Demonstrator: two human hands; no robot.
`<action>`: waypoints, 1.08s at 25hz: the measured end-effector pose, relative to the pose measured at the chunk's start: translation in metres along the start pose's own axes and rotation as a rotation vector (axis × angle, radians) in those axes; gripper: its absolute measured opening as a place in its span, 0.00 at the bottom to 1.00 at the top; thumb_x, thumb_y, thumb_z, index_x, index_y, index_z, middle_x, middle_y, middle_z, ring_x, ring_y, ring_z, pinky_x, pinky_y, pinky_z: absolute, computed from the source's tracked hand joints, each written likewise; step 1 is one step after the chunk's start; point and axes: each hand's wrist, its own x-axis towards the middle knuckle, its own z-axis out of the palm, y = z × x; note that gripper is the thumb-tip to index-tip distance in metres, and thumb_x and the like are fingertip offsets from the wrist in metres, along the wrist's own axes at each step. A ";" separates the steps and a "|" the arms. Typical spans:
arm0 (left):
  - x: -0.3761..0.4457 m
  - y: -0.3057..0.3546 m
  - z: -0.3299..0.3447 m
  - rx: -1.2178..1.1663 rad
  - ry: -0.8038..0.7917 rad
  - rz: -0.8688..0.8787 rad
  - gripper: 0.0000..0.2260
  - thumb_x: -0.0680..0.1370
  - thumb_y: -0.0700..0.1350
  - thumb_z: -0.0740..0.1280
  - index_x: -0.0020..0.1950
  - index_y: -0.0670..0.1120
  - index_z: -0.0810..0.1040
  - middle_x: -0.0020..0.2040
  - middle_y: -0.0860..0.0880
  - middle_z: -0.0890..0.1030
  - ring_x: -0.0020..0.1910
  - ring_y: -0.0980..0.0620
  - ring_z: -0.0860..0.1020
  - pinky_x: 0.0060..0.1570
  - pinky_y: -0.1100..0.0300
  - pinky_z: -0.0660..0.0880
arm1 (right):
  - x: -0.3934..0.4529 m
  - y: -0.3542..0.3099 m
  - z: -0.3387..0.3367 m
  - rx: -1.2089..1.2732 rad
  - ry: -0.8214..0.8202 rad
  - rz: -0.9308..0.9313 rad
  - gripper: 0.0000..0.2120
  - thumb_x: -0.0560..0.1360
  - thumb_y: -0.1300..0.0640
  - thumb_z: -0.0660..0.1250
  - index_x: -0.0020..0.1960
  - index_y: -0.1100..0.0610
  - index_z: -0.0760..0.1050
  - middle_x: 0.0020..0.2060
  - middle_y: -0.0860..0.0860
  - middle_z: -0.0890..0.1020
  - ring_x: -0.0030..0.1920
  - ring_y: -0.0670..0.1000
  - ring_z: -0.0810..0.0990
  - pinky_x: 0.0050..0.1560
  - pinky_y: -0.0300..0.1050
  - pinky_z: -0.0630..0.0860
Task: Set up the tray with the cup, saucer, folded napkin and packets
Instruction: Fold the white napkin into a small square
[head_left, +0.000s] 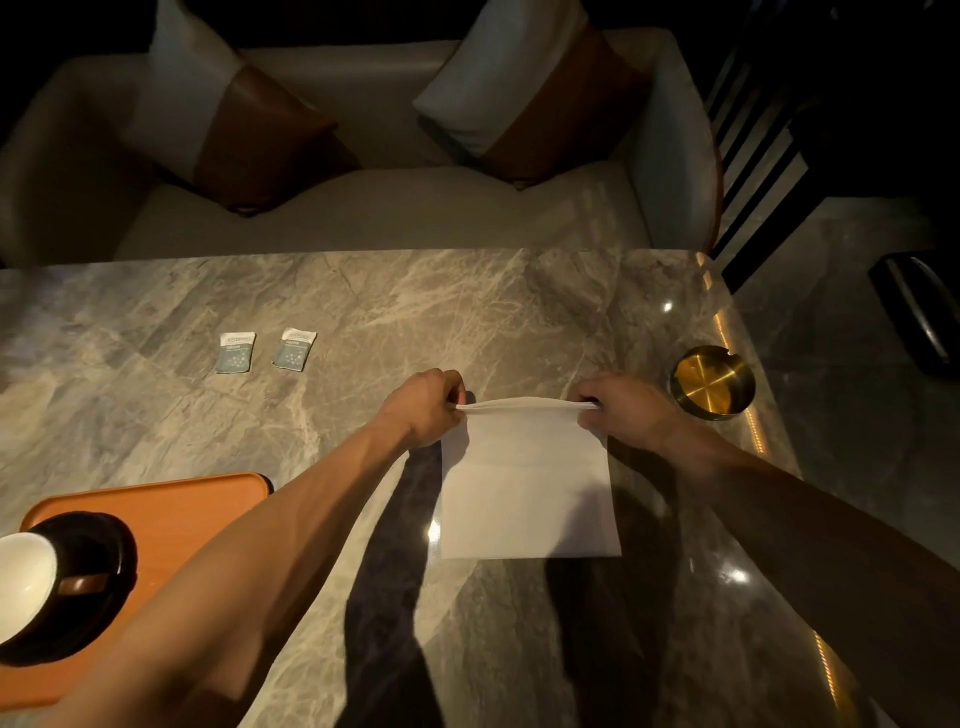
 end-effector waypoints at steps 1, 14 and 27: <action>-0.006 0.000 -0.001 -0.009 0.019 0.015 0.03 0.74 0.40 0.66 0.46 0.46 0.78 0.45 0.47 0.79 0.44 0.46 0.77 0.42 0.52 0.76 | -0.005 0.001 0.000 0.012 0.021 -0.017 0.06 0.77 0.56 0.67 0.53 0.51 0.80 0.46 0.45 0.78 0.45 0.46 0.74 0.39 0.35 0.66; -0.081 0.001 0.014 -0.011 0.145 0.122 0.03 0.78 0.47 0.67 0.50 0.50 0.78 0.49 0.50 0.77 0.51 0.50 0.74 0.49 0.52 0.76 | -0.058 -0.003 0.000 -0.018 0.108 -0.128 0.06 0.77 0.53 0.67 0.53 0.49 0.81 0.45 0.43 0.78 0.47 0.45 0.75 0.41 0.38 0.68; -0.129 -0.014 0.074 0.180 0.141 0.204 0.04 0.76 0.47 0.65 0.50 0.50 0.75 0.49 0.51 0.75 0.49 0.48 0.73 0.39 0.59 0.66 | -0.118 0.006 0.059 -0.092 0.067 -0.169 0.12 0.78 0.49 0.66 0.60 0.47 0.79 0.60 0.46 0.79 0.61 0.49 0.74 0.60 0.44 0.69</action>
